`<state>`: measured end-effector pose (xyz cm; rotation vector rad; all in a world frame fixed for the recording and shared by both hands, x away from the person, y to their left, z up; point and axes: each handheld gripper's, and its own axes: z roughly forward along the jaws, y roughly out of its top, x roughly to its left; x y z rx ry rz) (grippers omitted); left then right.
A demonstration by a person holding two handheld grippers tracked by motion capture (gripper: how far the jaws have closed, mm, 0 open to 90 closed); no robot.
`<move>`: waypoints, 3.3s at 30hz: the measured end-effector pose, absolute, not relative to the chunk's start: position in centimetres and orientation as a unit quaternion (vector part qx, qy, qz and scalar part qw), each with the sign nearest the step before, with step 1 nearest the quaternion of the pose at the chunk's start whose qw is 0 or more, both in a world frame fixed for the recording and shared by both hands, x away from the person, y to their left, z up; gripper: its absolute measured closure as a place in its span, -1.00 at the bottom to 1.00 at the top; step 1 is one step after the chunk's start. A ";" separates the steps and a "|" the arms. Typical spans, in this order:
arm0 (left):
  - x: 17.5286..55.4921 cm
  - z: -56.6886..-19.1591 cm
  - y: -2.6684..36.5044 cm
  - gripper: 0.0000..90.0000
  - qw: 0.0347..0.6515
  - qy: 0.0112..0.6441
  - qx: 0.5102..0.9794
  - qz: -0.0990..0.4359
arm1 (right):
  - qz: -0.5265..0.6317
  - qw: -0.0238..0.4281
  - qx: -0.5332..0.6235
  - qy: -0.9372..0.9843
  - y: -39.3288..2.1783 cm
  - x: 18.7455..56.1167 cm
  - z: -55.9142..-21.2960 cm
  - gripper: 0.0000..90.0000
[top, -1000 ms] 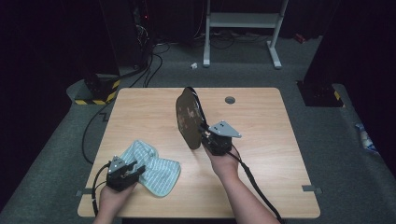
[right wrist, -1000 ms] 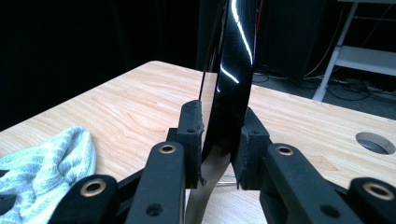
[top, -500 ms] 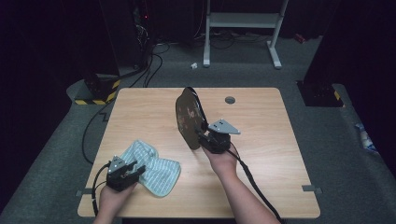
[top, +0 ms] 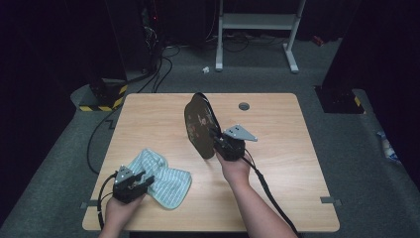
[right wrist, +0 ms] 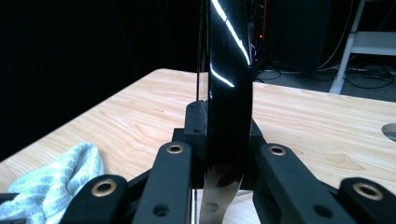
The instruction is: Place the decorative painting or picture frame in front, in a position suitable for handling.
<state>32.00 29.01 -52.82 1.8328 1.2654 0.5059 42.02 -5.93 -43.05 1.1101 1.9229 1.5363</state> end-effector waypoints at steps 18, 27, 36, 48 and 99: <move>32.0 -52.8 29.0 0.22 0.416 0.504 0.730 0.202 | 0.561 0.253 0.380 0.691 -7.2 40.4 -41.3 0.78; 32.1 -52.8 29.0 0.22 0.415 0.504 0.730 0.201 | 0.567 0.264 0.377 0.683 -10.1 38.0 -40.1 0.78; 32.1 -52.8 29.0 0.22 0.414 0.504 0.731 0.201 | 0.557 0.279 0.390 0.678 -13.6 35.7 -40.6 0.78; 32.1 -52.8 28.9 0.22 0.413 0.504 0.731 0.202 | 0.566 0.280 0.401 0.664 -16.4 32.3 -42.0 0.78; 32.1 -52.8 28.9 0.21 0.413 0.504 0.731 0.202 | 0.580 0.272 0.426 0.639 -17.1 32.0 -44.7 0.62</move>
